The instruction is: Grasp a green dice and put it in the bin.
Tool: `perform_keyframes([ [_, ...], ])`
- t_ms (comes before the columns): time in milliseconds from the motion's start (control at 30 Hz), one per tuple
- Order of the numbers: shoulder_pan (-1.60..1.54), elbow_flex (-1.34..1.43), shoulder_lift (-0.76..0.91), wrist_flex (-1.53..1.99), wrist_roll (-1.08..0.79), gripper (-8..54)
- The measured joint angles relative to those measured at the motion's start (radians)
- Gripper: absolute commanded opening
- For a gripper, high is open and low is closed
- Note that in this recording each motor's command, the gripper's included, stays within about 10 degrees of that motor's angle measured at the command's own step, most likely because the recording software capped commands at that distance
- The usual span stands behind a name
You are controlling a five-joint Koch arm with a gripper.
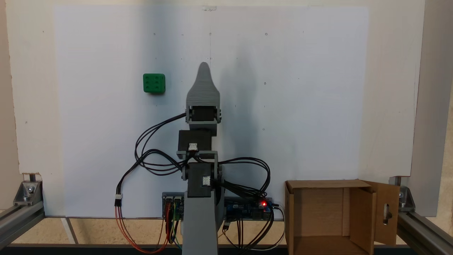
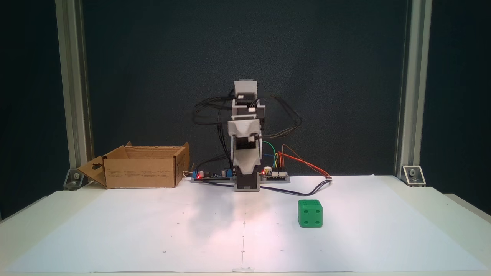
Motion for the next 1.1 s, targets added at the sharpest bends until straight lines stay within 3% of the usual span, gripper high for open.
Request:
perform_keyframes([
  [333,-0.083,-0.341,0.0,0.644,0.005,43.2],
  [533,-0.163,-0.584,-0.035,1.014,0.11,43.3],
  [833,-0.265,-0.805,-0.238,1.486,0.291,43.4],
  [1100,-0.382,-1.015,-0.477,1.505,0.383,43.3],
])
